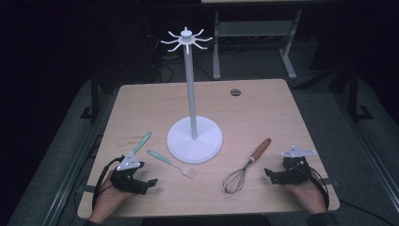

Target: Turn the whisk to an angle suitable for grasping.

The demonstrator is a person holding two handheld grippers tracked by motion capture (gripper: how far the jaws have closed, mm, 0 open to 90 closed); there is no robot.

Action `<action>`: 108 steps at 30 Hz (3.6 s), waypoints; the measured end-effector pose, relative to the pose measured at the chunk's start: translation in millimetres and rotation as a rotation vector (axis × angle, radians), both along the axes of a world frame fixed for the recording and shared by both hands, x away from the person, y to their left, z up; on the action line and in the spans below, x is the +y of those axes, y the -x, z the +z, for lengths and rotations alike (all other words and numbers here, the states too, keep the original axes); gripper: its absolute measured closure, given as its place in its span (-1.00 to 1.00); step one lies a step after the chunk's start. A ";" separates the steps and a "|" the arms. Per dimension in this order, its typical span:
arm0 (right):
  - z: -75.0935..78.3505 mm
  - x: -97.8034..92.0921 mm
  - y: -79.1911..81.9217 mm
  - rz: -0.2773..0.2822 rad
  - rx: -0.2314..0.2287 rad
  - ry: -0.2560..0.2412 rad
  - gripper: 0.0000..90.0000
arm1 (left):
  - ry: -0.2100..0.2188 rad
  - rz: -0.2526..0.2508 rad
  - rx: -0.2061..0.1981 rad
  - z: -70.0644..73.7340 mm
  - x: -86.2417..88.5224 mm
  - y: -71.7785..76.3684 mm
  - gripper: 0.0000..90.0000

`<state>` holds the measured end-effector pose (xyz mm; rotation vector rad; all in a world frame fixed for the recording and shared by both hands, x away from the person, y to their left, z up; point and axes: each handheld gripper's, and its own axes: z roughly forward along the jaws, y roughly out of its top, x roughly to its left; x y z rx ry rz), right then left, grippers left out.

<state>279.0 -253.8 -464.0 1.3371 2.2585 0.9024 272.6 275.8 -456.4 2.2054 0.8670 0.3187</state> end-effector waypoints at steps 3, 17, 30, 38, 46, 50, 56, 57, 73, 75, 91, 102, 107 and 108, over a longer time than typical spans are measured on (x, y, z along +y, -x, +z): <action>0.2 -1.7 -0.8 -0.001 -0.002 0.000 -0.70 | -0.008 0.006 0.005 -0.7 0.0 -0.7 -0.71; 8.5 -6.2 -11.4 -0.010 0.014 -0.022 0.26 | -0.015 0.022 0.011 0.5 2.0 0.8 -0.70; 12.2 -10.2 -33.7 -0.005 0.040 -0.017 1.00 | -0.003 0.013 0.020 1.1 3.0 -1.6 -0.69; 10.1 -9.0 -57.4 -0.002 0.044 -0.008 1.00 | -0.011 0.008 0.024 0.8 2.7 -0.9 -0.67; 8.7 -4.6 -71.8 0.000 0.051 -0.014 1.00 | -0.009 0.006 0.026 1.1 1.6 -1.1 -0.66; 6.6 -3.7 -77.1 -0.003 0.059 -0.017 1.00 | -0.012 0.001 0.024 1.5 1.8 -1.2 -0.66; 7.4 -1.7 -83.3 -0.007 0.057 -0.020 1.00 | -0.009 0.009 0.029 1.0 1.8 -1.1 -0.66; 7.2 -1.0 -84.3 -0.007 0.062 -0.023 1.00 | -0.011 0.008 0.028 1.1 1.9 -1.1 -0.66; 6.4 16.3 -97.0 0.026 0.064 -0.022 1.00 | -0.026 0.011 0.031 0.6 1.7 -1.2 -0.66; 8.3 19.4 -97.8 0.027 0.065 -0.029 1.00 | -0.025 0.011 0.030 0.7 1.5 -1.0 -0.66; 7.2 43.8 -109.7 0.058 0.071 -0.049 1.00 | -0.028 0.015 0.033 0.4 1.9 -1.2 -0.66; 8.0 63.6 -114.2 0.097 0.075 -0.061 1.00 | -0.025 0.015 0.033 0.1 2.3 -1.1 -0.66; 8.2 73.6 -115.2 0.117 0.076 -0.064 1.00 | -0.026 0.015 0.034 0.0 2.5 -1.1 -0.66; 7.7 75.2 -115.5 0.123 0.075 -0.064 1.00 | -0.024 0.016 0.033 0.0 2.5 -1.1 -0.66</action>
